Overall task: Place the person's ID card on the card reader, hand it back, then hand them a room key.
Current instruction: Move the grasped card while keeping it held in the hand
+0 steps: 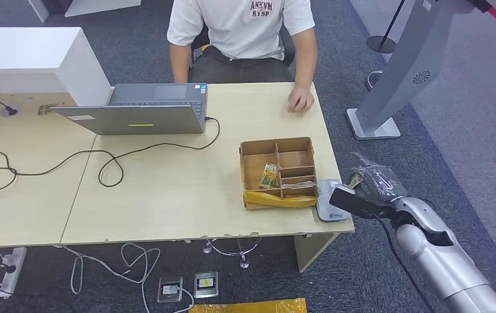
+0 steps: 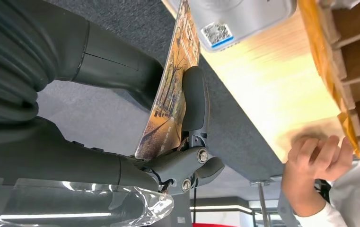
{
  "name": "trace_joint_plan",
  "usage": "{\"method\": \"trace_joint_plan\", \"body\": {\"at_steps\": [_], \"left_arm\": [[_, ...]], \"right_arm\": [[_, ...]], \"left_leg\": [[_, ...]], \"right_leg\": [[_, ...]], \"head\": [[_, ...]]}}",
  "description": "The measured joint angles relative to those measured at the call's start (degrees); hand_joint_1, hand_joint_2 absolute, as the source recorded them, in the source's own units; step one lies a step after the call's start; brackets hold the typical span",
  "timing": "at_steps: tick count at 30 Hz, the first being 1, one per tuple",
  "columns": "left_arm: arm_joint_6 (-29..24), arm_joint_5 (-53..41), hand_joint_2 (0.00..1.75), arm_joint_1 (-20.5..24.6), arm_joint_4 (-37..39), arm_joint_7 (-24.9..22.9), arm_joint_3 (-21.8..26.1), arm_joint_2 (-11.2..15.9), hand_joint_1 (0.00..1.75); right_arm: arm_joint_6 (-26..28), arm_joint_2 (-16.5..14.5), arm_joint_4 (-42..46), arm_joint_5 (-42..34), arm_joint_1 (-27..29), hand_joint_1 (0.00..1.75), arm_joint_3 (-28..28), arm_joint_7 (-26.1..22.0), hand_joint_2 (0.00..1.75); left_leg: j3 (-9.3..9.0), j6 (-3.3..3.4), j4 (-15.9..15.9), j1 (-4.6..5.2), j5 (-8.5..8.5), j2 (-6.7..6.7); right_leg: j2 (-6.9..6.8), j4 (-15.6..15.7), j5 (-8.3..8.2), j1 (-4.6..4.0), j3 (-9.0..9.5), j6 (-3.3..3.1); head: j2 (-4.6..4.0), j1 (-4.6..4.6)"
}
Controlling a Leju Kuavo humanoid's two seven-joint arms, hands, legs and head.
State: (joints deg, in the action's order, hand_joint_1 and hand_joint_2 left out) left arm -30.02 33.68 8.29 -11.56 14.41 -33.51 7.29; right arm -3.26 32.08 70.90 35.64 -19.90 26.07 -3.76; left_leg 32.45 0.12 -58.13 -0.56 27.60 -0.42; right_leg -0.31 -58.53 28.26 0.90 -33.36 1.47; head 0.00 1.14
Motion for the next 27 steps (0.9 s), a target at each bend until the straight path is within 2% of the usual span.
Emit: {"method": "trace_joint_plan", "body": {"at_steps": [27], "left_arm": [[0.16, 0.15, 0.00, 0.03, 0.00, -0.01, 0.00, -0.43, 0.00]], "right_arm": [[0.01, -3.22, -2.01, 0.77, -0.11, 1.75, 0.88, -1.44, 1.75]], "left_leg": [[-0.01, 0.00, 0.00, 0.00, 0.00, 0.01]], "right_leg": [[0.01, 0.00, 0.00, 0.00, -0.01, 0.00]], "head": [[0.00, -0.01]]}}
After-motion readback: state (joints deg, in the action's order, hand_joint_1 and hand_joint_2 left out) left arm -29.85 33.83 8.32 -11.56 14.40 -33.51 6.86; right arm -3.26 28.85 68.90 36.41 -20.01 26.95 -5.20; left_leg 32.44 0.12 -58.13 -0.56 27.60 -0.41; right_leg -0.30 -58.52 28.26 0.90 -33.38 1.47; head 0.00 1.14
